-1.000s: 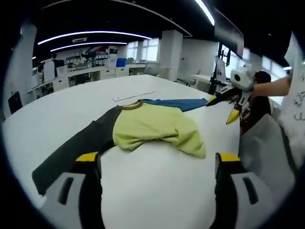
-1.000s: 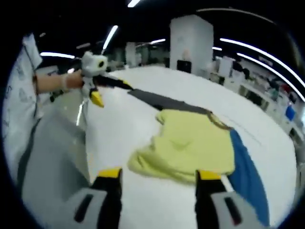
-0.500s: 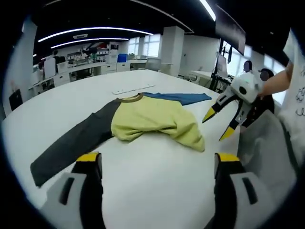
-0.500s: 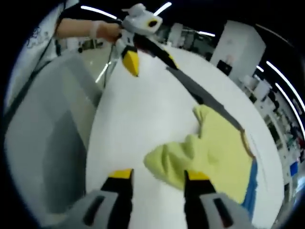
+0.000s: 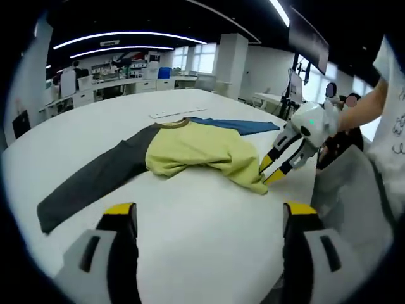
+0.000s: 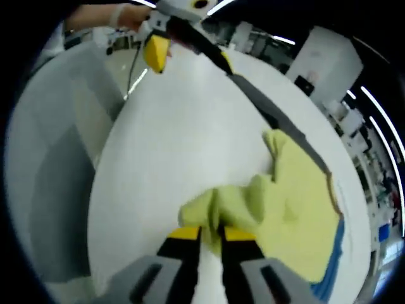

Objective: Fold the garment on the visible template until the final outline fits inside the template.

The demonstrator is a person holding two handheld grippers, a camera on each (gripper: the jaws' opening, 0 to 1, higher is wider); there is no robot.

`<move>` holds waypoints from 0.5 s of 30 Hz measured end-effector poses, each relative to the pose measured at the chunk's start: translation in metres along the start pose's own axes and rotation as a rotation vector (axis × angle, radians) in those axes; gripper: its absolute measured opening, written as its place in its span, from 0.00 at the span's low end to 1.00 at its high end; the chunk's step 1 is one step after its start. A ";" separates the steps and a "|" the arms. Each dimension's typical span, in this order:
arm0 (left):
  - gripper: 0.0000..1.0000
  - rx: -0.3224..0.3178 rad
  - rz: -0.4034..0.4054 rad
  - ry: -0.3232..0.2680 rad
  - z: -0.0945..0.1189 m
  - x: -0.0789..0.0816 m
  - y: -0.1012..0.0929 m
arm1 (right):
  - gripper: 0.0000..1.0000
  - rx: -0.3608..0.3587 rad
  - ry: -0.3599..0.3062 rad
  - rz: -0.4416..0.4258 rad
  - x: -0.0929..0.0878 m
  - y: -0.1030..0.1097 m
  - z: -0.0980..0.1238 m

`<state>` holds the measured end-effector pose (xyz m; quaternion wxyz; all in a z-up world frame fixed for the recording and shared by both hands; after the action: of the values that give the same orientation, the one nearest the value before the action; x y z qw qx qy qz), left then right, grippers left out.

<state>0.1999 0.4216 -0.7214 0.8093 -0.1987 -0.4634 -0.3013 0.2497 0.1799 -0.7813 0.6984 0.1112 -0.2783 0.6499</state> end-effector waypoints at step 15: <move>0.91 -0.008 0.026 -0.008 -0.004 -0.004 0.000 | 0.00 -0.102 -0.148 -0.126 0.037 -0.048 0.042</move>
<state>0.2008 0.4200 -0.7272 0.8104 -0.2092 -0.4630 -0.2917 0.2862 0.1828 -0.7171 0.7202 0.1403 -0.3544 0.5797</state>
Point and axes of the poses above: the point that each gripper's makers call its tool centre point, and the gripper's own axes: z roughly backward along the fingers, y roughly to its left, x roughly out of its top, the point moved 8 cm from there along z, roughly backward along the fingers, and after that the axes turned 7 degrees about -z, right-handed, at the moved point
